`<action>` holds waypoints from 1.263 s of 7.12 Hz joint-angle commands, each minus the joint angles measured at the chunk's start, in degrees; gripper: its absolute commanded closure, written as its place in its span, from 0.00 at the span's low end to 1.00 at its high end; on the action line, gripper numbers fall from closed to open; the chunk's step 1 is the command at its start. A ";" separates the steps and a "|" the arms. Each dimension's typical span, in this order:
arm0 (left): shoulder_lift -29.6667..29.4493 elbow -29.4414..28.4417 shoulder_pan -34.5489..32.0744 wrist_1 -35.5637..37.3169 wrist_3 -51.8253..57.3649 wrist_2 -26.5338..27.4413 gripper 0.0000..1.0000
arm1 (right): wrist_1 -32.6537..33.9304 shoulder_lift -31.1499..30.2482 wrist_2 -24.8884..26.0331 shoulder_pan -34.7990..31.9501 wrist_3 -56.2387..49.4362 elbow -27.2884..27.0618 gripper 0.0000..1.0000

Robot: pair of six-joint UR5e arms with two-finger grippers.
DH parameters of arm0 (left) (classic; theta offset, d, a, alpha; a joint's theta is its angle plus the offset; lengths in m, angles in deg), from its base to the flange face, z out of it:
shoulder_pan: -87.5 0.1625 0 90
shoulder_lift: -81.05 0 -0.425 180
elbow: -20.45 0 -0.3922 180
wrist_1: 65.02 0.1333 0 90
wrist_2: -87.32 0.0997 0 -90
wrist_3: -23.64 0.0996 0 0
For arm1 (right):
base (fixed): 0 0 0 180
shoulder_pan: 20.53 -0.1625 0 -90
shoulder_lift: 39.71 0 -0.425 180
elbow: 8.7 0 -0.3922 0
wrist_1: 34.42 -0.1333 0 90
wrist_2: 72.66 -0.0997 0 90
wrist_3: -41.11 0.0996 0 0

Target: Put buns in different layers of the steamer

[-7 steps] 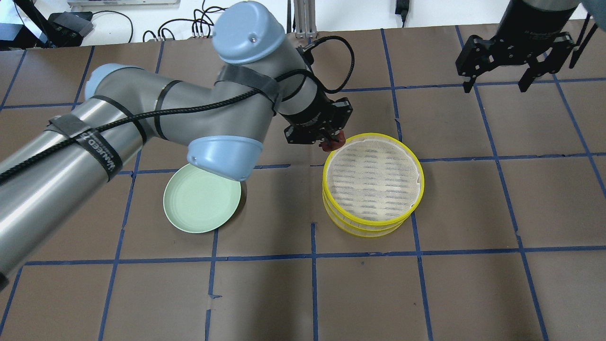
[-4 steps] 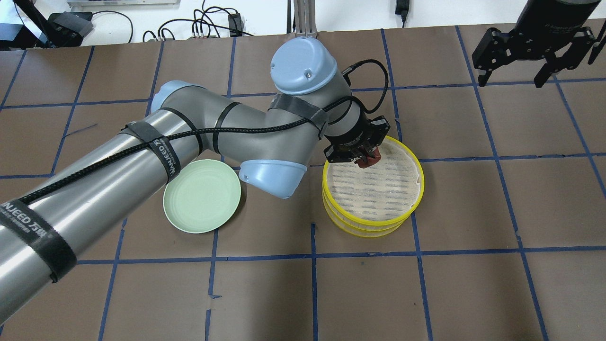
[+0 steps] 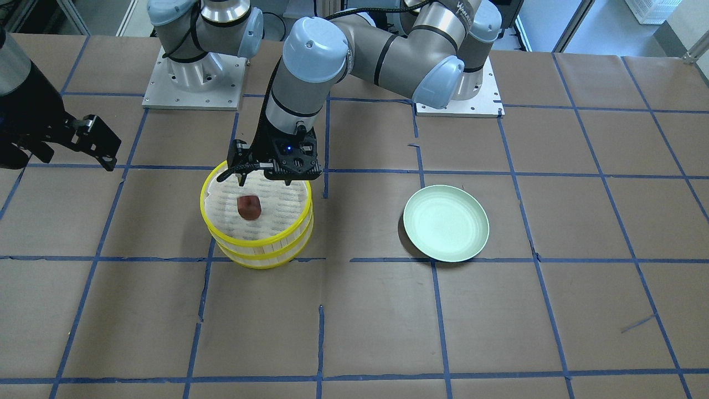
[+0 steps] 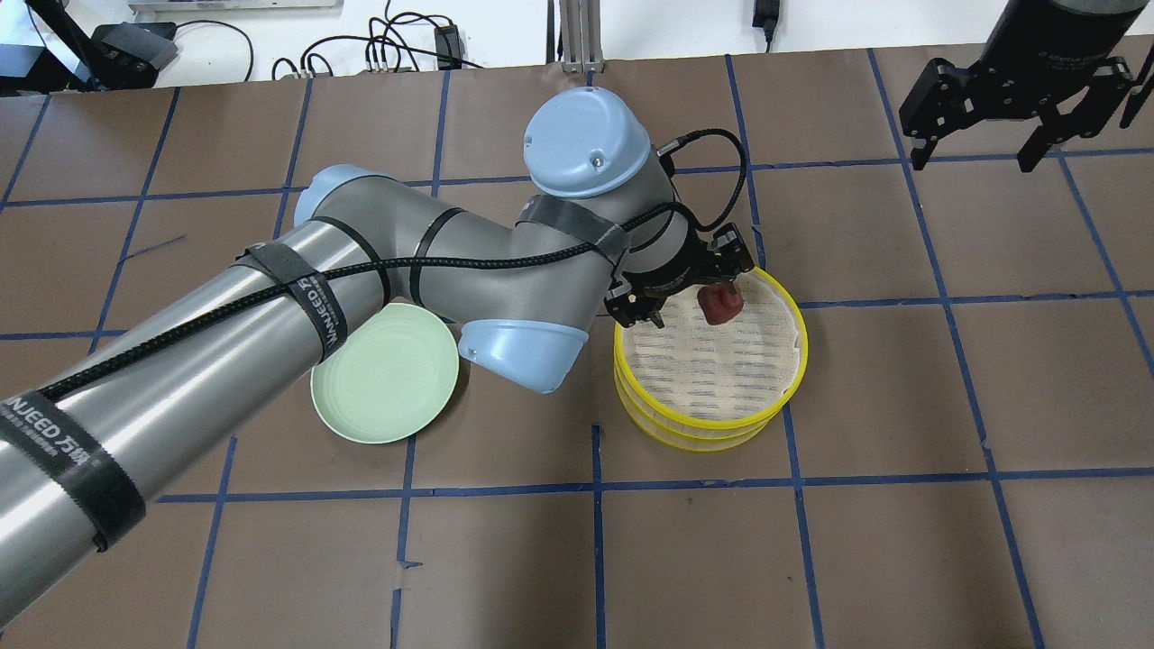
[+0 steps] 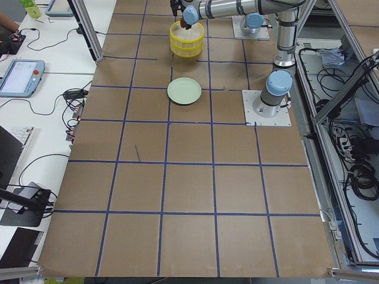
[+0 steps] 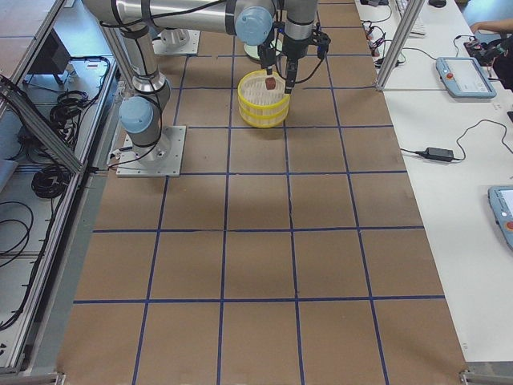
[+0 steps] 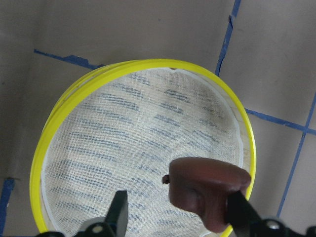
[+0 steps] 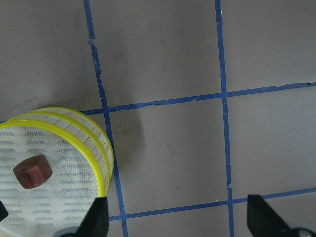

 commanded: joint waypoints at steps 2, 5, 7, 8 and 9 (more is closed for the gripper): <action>0.06 1.22 0.17 -0.77 9.35 8.86 0.00 | 0.20 -0.10 -0.07 -0.25 0.09 -0.01 0.00; 8.19 -0.62 16.01 -17.33 36.67 10.34 0.00 | 2.04 -0.45 -2.34 -6.12 6.19 0.86 0.00; 15.76 -2.11 24.74 -29.45 42.18 10.33 0.00 | 2.74 -0.27 -4.02 -9.47 12.30 0.87 0.00; 18.84 -4.20 28.00 -36.91 42.46 10.42 0.00 | 4.49 0.08 -3.94 -9.83 12.39 0.87 0.00; 20.00 -7.71 30.38 -44.12 42.81 10.59 0.00 | 4.50 0.17 -3.94 -9.83 12.04 0.43 0.00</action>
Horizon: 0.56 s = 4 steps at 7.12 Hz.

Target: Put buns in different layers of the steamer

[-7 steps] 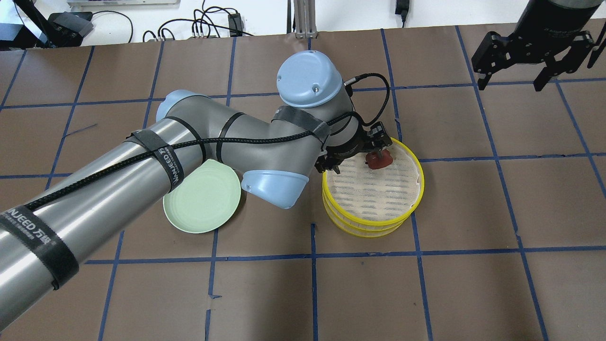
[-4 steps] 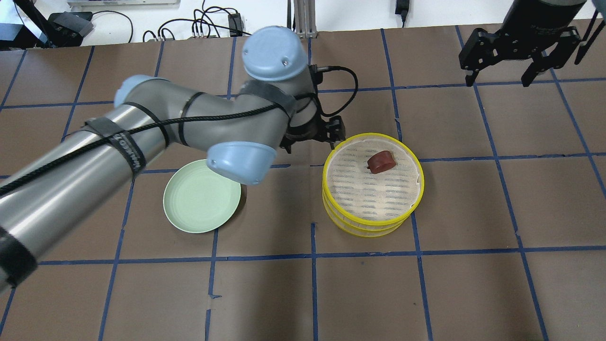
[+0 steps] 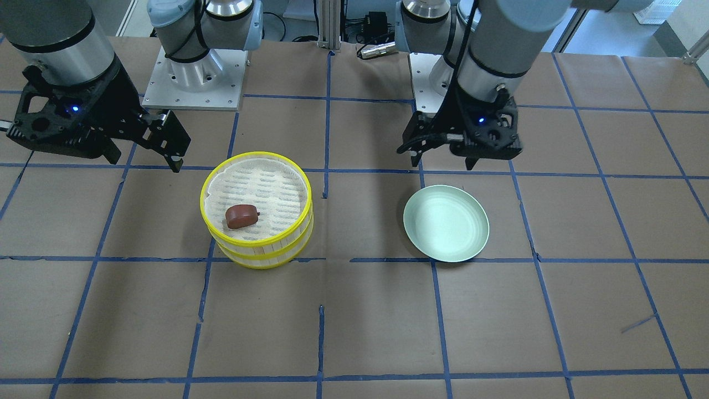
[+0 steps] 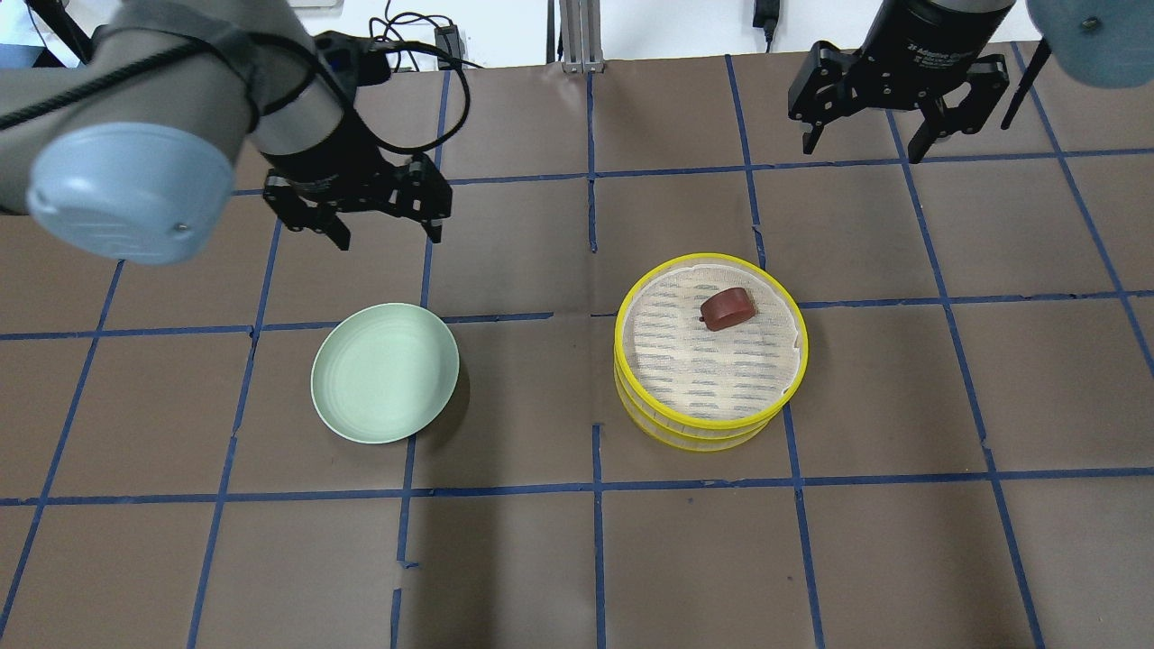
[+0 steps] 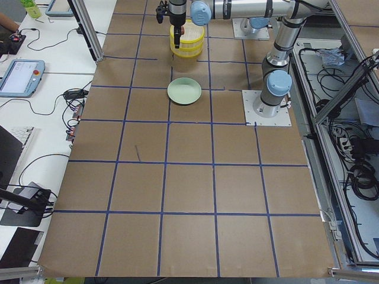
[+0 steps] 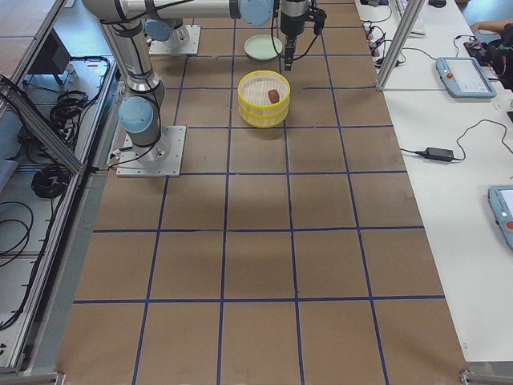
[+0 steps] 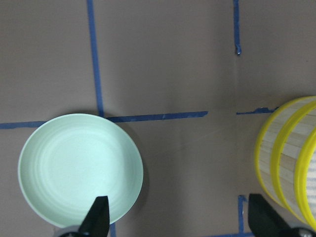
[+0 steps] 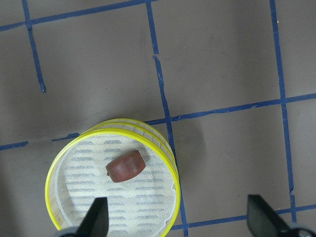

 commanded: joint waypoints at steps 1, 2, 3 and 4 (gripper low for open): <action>2.56 -5.23 4.31 -13.09 0.80 -0.03 0.00 | 0.42 0.45 -0.05 -0.23 -0.08 -0.51 0.00; 2.64 -6.03 3.97 -13.31 1.15 -0.38 0.00 | 0.42 0.45 0.47 -0.23 -0.17 -0.60 0.00; 2.65 -5.52 3.70 -13.31 1.15 -0.38 0.00 | 0.34 0.45 0.57 -0.23 0.00 -0.60 0.00; 2.73 -5.25 3.70 -13.40 1.15 -0.21 0.00 | 0.33 0.45 0.57 -0.23 -0.26 -0.60 0.00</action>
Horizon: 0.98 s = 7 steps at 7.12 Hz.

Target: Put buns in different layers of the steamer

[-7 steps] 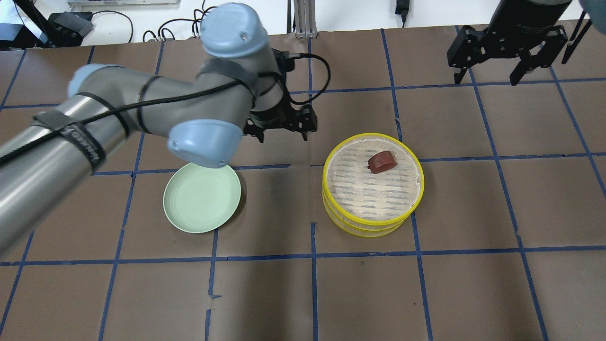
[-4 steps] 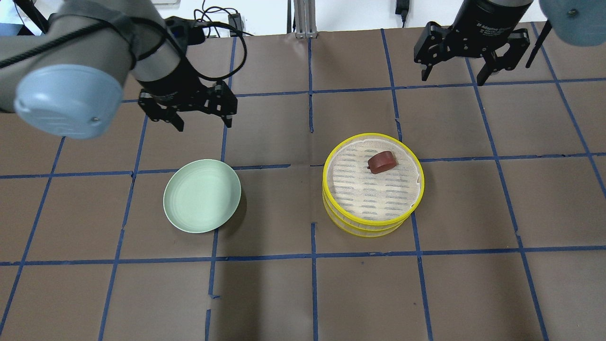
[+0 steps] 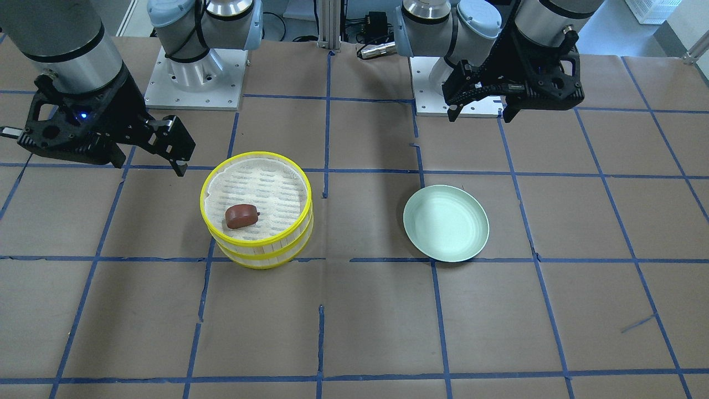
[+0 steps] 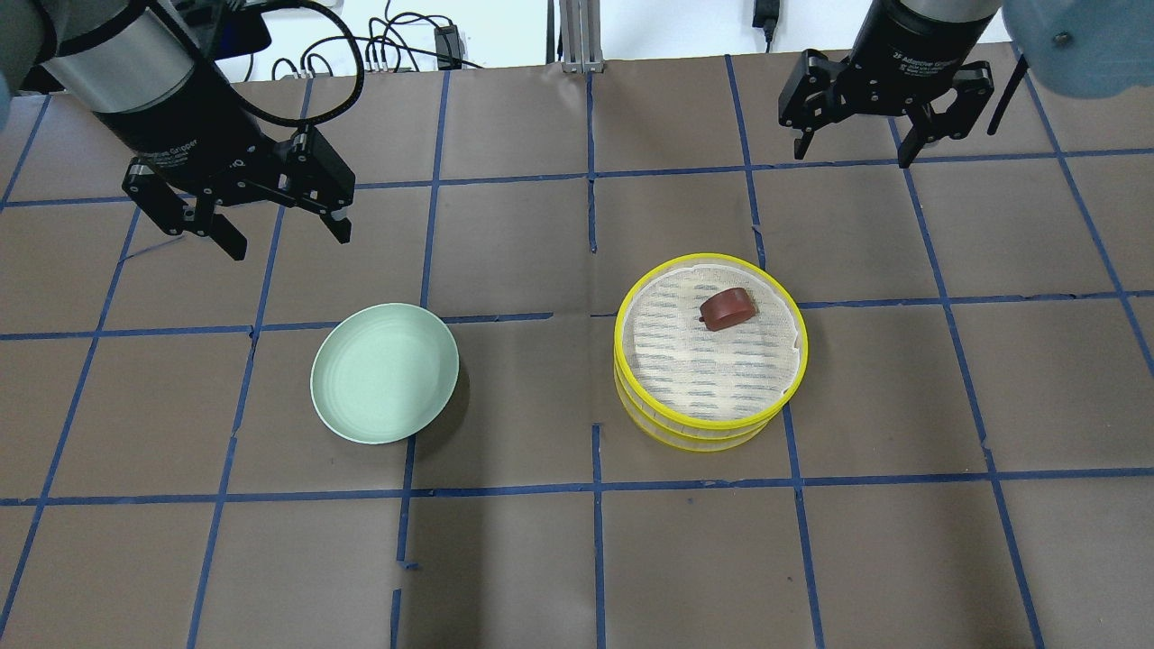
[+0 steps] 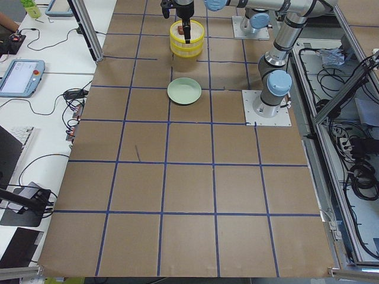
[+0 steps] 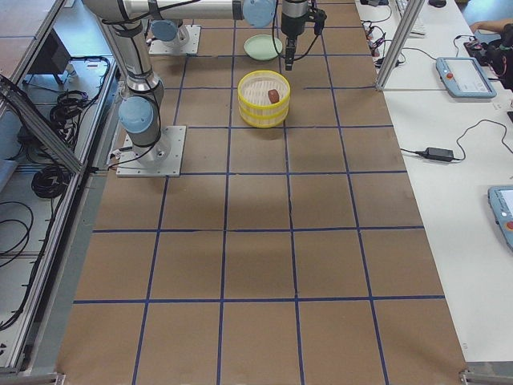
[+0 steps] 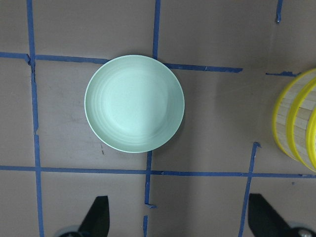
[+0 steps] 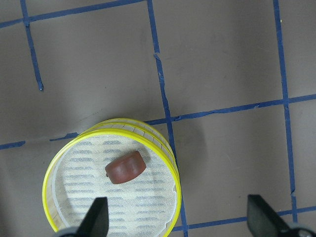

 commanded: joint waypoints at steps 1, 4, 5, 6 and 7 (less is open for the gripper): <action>0.10 0.25 -0.23 -0.33 0.05 0.01 0.00 | -0.20 -0.15 0.17 0.09 -0.34 -0.12 0.00; 0.37 0.52 -0.32 -0.68 0.14 0.00 0.00 | -0.82 -0.68 0.00 0.18 -0.52 -0.47 0.00; 0.37 1.74 -0.40 -0.59 0.22 0.61 0.00 | -0.65 -0.68 0.17 0.00 -0.43 -0.38 0.00; 0.89 3.23 -0.32 -0.15 1.53 1.32 0.00 | -0.73 -0.68 0.17 0.09 -0.52 -0.47 0.00; 1.07 3.42 -0.32 0.02 1.72 4.37 0.00 | -0.73 -0.68 0.08 0.09 -0.60 -0.47 0.00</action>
